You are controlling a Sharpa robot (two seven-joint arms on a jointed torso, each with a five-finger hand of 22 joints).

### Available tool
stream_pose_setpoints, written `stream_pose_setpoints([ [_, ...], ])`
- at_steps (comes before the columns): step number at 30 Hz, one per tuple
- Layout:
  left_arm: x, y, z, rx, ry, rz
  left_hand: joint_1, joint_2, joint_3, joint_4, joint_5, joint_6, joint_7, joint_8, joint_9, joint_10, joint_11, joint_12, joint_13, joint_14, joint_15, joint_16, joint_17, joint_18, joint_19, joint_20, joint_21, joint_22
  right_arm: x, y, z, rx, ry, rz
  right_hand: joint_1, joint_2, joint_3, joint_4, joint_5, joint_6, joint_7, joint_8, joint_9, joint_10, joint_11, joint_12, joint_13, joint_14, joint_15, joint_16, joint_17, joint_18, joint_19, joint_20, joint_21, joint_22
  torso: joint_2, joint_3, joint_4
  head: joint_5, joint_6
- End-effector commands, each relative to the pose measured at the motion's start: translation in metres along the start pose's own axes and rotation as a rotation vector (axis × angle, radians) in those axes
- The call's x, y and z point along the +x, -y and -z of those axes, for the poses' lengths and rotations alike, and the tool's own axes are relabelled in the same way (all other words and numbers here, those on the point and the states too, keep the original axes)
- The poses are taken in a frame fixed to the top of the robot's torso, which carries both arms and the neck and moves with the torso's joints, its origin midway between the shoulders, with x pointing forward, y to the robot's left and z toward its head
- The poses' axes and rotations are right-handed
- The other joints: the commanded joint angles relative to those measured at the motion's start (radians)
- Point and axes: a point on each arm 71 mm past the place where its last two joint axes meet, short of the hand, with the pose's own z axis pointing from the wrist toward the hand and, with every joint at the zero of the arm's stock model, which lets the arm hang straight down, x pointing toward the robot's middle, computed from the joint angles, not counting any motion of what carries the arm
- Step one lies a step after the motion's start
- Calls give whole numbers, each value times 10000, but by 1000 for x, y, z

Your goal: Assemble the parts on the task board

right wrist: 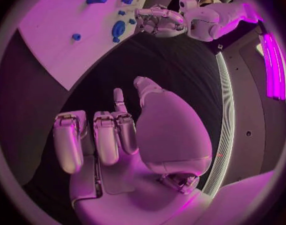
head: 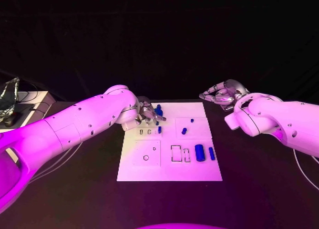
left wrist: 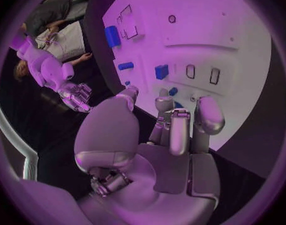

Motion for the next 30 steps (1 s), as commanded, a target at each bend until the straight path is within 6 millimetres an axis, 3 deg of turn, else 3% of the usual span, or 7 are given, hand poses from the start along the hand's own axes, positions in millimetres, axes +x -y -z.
stream_pose_setpoints([
  [1,4,2,-2,-217,-496,-424,36,19,84,10,28,3,-21,-54,12,28,4,57,25,627,-44,62,1180,-127,71,6,55,27,2,-1,0,-18,-209,180,-27,-52,41,-1,27,-77,-25,44,8,783,-47,13,2404,979,-56,-15,2455,44,847,-44,-62,2366,28,-30,0,3,-25],
  [17,10,4,-9,-527,-953,-669,52,109,397,2,23,33,-11,-92,13,-95,17,-23,-104,602,-27,56,1149,-126,28,19,80,41,3,-1,-1,-3,-248,267,-34,-58,45,5,47,-96,-21,48,25,758,-44,-11,2382,976,-54,-18,2445,48,839,-43,-81,2355,60,-50,-7,-8,-118],
  [30,14,7,-11,-456,-1138,-737,165,82,730,-11,11,90,-22,-88,54,-130,8,-15,-111,601,-29,79,1184,-126,-1,28,110,73,4,-2,-1,1,-296,278,-41,-55,50,10,56,-104,-19,53,35,760,-42,-9,2384,975,-52,-19,2442,50,837,-42,-87,2352,61,-41,14,-26,-174],
])
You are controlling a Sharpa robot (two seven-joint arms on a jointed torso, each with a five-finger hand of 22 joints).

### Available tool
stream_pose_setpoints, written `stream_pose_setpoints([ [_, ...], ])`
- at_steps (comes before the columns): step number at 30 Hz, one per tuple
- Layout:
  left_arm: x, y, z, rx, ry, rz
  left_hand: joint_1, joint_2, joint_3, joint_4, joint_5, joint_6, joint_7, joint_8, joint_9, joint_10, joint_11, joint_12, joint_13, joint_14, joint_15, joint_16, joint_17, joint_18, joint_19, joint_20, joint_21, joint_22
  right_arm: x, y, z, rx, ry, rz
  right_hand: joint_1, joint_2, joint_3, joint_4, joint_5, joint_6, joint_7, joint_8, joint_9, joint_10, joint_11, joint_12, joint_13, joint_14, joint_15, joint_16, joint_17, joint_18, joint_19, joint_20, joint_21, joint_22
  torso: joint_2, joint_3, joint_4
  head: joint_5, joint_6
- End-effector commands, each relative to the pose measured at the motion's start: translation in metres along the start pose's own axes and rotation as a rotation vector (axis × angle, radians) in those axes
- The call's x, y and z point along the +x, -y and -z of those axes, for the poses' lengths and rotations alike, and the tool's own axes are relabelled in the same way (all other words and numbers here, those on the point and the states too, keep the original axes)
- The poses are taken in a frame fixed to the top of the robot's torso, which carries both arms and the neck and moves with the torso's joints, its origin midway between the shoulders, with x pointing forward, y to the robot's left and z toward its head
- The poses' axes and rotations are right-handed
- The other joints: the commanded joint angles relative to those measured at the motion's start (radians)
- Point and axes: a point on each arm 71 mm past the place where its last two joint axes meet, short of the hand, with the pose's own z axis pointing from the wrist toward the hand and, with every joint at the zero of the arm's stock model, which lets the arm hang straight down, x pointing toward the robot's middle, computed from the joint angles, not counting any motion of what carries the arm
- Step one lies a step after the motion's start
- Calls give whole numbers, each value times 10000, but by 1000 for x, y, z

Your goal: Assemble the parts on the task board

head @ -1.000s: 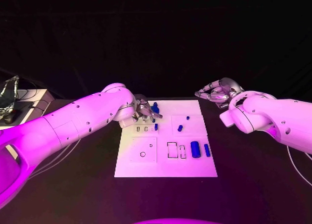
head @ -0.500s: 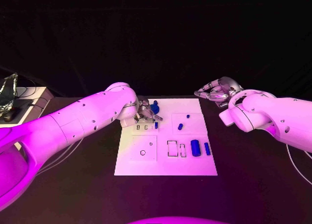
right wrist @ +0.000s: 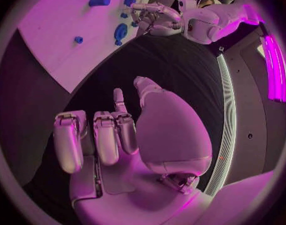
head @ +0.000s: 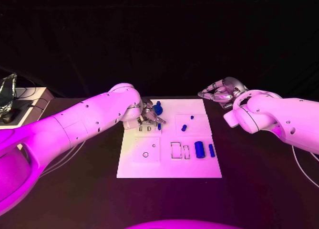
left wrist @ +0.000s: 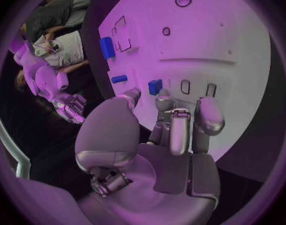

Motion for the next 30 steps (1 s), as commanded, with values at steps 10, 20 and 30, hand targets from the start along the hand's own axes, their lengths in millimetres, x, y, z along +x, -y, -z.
stream_pose_setpoints([
  [10,4,3,-2,46,-363,-206,303,-81,598,-24,0,99,10,-78,74,-97,1,-18,-34,593,-33,54,1199,-127,-43,31,65,40,2,-1,0,-76,-188,130,-46,-51,54,13,60,-73,17,57,15,759,-42,-10,2387,975,-52,-20,2440,50,836,-43,-28,2353,9,-1,1,11,-32],
  [20,4,1,-3,0,-415,-205,355,-109,823,-28,-4,108,12,-103,94,-102,2,-13,-33,602,-31,71,1234,-131,-43,33,84,71,3,-2,0,-94,-213,134,-56,-39,62,20,66,-77,18,65,29,758,-41,-11,2387,975,-51,-19,2441,52,832,-42,-38,2347,23,1,-6,1,-49],
  [30,6,4,-5,136,-494,-73,438,-120,1177,-39,-12,148,1,-127,129,-83,-8,16,-11,618,-36,100,1286,-139,-29,31,124,135,4,-3,0,-111,-229,143,-56,-39,62,20,66,-77,18,65,29,758,-41,-11,2387,975,-51,-19,2441,52,832,-42,-38,2347,34,-3,5,-11,-56],
])
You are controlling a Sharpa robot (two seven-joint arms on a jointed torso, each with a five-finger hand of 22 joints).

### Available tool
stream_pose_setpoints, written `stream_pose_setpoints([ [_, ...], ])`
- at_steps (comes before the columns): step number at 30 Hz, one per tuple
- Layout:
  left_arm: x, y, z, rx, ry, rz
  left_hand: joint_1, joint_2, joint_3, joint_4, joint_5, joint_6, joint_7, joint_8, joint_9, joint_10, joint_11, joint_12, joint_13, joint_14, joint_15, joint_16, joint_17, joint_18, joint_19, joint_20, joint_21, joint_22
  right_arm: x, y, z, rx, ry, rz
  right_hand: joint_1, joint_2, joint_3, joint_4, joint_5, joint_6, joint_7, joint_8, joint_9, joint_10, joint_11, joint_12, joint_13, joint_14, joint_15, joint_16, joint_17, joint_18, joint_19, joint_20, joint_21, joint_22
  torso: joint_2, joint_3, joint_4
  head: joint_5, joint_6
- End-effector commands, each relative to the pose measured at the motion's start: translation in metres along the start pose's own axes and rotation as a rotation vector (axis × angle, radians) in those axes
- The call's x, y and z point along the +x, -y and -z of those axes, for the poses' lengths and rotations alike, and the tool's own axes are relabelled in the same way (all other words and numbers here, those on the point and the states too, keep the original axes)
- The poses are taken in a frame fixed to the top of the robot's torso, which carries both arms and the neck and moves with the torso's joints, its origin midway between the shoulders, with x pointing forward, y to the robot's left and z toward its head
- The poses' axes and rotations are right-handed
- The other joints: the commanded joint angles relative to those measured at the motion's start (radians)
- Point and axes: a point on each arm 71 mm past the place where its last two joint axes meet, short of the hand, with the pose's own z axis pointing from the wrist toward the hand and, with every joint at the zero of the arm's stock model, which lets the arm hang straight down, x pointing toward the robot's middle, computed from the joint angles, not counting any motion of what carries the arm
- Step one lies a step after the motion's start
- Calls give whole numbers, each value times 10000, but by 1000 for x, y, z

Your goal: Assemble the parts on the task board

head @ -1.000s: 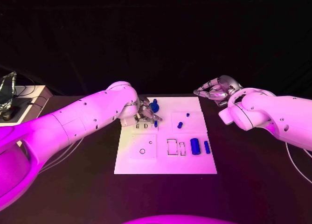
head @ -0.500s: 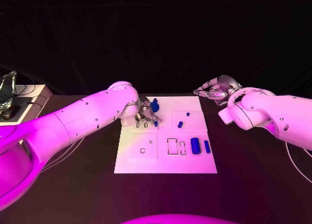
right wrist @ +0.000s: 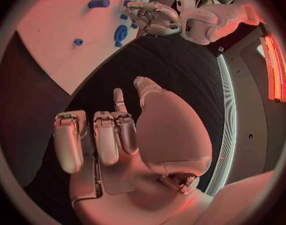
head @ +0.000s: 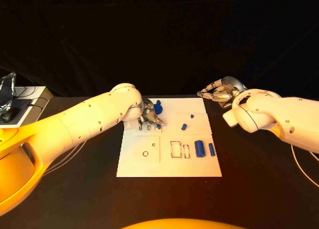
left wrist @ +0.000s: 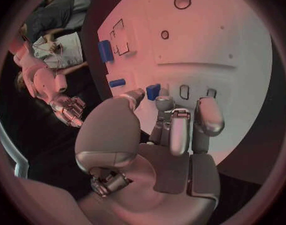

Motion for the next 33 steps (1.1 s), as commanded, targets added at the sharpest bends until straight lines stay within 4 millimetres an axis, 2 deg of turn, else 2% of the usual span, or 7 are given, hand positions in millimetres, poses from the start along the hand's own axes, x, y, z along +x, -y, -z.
stream_pose_setpoints([
  [1,2,4,0,245,-210,77,121,38,141,-10,-12,85,-4,-39,23,-52,-47,12,-16,621,-38,67,1297,-140,-30,30,51,22,2,-1,0,-111,-141,125,-56,-39,62,20,67,-78,18,65,8,758,-41,-10,2389,975,-51,-19,2442,53,832,-42,-39,2341,6,-4,20,-13,-13],
  [4,2,5,0,305,-225,139,237,56,516,-22,-24,104,-14,-68,55,-59,-58,7,-27,619,-47,71,1300,-140,-45,23,63,35,2,-1,0,-113,-146,133,-56,-39,62,20,67,-78,18,65,8,758,-41,-10,2389,975,-51,-19,2442,53,832,-42,-39,2341,1,-4,25,-5,-25],
  [10,2,5,-1,433,-236,302,554,-143,1824,-131,-52,144,-40,-101,211,-103,-88,-55,-116,621,-72,86,1324,-141,-81,3,95,77,2,-2,0,-111,-177,157,-56,-39,62,20,67,-78,18,65,8,758,-41,-10,2389,975,-51,-19,2442,53,832,-42,-39,2341,1,3,14,13,-38],
  [14,2,4,-1,470,-240,393,702,-271,2806,-427,-60,199,-106,43,503,-90,-145,-82,-143,633,-121,108,1368,-144,-90,-28,117,117,3,-2,-1,-98,-200,171,-56,-39,62,20,67,-78,18,65,8,758,-41,-10,2389,975,-51,-19,2442,53,832,-42,-39,2341,2,4,6,13,-41],
  [19,2,4,-1,536,-278,469,611,-438,4099,-1147,-50,197,-244,501,1256,-43,-263,-145,-192,642,-220,124,1405,-142,-119,-102,131,138,3,-1,-1,-83,-230,188,-60,-33,82,17,66,-93,18,85,46,755,-41,-13,2386,969,-50,-28,2417,57,824,-40,-57,2330,5,4,8,11,-39],
  [24,2,4,0,616,-283,681,45,-565,5391,-1903,88,115,-401,1218,2661,164,-415,-241,-283,695,-354,182,1551,-148,-99,-225,175,211,4,-1,-2,-75,-255,199,-60,-33,82,17,66,-93,18,85,46,755,-41,-13,2386,969,-50,-28,2417,57,824,-40,-57,2330,5,5,9,11,-37],
  [33,-1,-3,5,666,-135,1239,-496,-691,5919,-2277,854,211,-490,1381,3455,274,-504,-358,-495,793,-438,287,1818,-178,23,-308,267,391,3,1,-2,-33,-270,216,-63,-37,85,16,66,-102,19,89,56,752,-40,-16,2384,968,-50,-29,2412,60,820,-40,-68,2324,0,6,24,19,-34],
])
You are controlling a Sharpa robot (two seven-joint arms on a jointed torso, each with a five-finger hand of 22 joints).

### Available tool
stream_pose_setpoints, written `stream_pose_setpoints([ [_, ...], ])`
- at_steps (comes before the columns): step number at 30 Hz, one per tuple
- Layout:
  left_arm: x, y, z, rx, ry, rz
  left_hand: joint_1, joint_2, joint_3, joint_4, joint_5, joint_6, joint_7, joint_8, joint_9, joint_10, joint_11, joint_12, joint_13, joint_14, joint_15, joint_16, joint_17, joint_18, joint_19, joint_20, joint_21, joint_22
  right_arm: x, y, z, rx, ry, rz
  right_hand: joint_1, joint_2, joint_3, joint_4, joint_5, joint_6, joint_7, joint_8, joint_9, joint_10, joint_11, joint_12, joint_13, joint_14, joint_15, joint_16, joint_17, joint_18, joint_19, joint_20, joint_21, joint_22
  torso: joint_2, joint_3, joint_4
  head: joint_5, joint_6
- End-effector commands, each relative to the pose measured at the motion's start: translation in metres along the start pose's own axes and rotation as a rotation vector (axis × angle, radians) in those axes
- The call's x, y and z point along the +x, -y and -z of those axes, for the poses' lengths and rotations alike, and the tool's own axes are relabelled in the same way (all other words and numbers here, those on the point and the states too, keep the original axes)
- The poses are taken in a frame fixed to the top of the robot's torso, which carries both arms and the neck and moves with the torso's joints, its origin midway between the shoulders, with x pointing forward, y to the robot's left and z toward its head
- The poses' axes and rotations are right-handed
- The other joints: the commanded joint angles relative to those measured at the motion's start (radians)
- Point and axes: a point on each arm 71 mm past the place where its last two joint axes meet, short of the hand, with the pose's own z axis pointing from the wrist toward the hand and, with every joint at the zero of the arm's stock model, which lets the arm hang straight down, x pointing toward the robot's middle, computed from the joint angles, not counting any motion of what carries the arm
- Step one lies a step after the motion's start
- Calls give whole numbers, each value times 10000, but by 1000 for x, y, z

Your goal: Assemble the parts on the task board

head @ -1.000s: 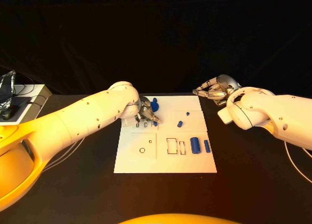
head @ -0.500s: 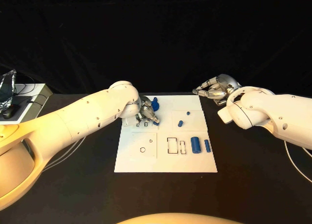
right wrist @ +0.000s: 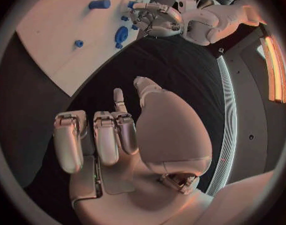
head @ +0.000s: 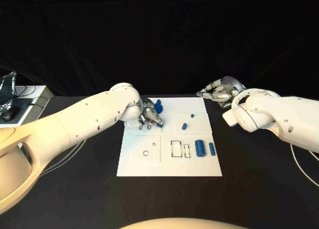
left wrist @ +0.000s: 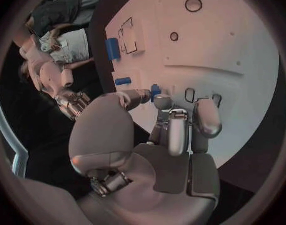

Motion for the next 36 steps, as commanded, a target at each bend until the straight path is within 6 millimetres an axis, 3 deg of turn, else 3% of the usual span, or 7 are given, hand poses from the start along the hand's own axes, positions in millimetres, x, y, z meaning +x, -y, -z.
stream_pose_setpoints([
  [1,-1,0,3,261,94,551,-142,13,1400,-1316,131,203,-227,256,3052,100,-7,-72,-73,790,-68,63,1857,-180,26,-23,39,9,2,0,0,-65,-168,130,-63,-37,57,-12,67,-70,-13,12,9,753,-41,-16,2381,968,-50,-29,2412,60,820,-40,-69,2328,-4,6,17,15,-2],
  [3,-3,-2,6,282,225,670,-278,-55,1478,-1412,432,306,-278,255,3206,194,-53,-114,-153,848,-112,127,2020,-193,88,-61,75,84,2,1,0,-53,-169,131,-63,-37,57,-12,67,-70,-13,12,9,753,-41,-16,2381,968,-50,-29,2412,60,820,-40,-69,2328,-11,12,25,19,-3],
  [9,-8,-12,16,436,804,1178,-545,-238,1216,-1755,2209,811,-442,50,3524,695,-238,-164,-218,883,-283,147,2088,-292,488,-237,292,582,0,3,-1,-31,-118,133,-71,-40,60,-10,67,-85,-11,14,20,716,-39,-52,2348,963,-49,-36,2392,70,802,-39,-109,2304,-39,32,69,31,-31],
  [12,-10,-16,20,489,1082,1369,-551,-229,996,-1829,2566,1000,-502,-102,3573,802,-286,-317,-402,873,-333,125,2041,-318,588,-285,338,709,-1,4,-1,-28,-67,140,-71,-40,60,-10,67,-85,-11,14,20,716,-39,-52,2348,963,-49,-36,2392,70,802,-39,-109,2304,-52,32,89,26,-48],
  [17,-12,-23,25,498,1473,1512,-552,-243,819,-1879,2799,1253,-577,-277,3607,898,-357,-686,-880,847,-396,77,1928,-359,739,-338,411,910,-2,5,-1,-38,-17,172,-72,-41,62,-10,69,-91,-10,13,23,708,-38,-59,2341,962,-49,-37,2389,71,801,-39,-111,2303,-71,37,101,50,-84],
  [23,-10,-30,27,400,1929,1427,-450,-329,629,-1952,2834,1540,-645,-600,3563,1090,-427,-1145,-1392,792,-465,-29,1684,-396,872,-407,465,1081,-3,5,-1,-84,18,223,-72,-41,62,-10,69,-91,-10,13,23,708,-38,-59,2341,962,-49,-37,2389,71,801,-39,-111,2303,-65,31,97,85,-104],
  [36,0,-34,21,-73,2517,632,-395,-353,538,-1942,2832,1733,-676,-795,3521,1239,-456,-1353,-1603,794,-493,-36,1670,-415,942,-435,492,1171,-4,5,-1,-223,101,399,-73,-45,68,-13,77,-110,-7,11,32,692,-36,-74,2327,959,-48,-42,2374,77,789,-38,-138,2287,-36,22,76,130,-147],
])
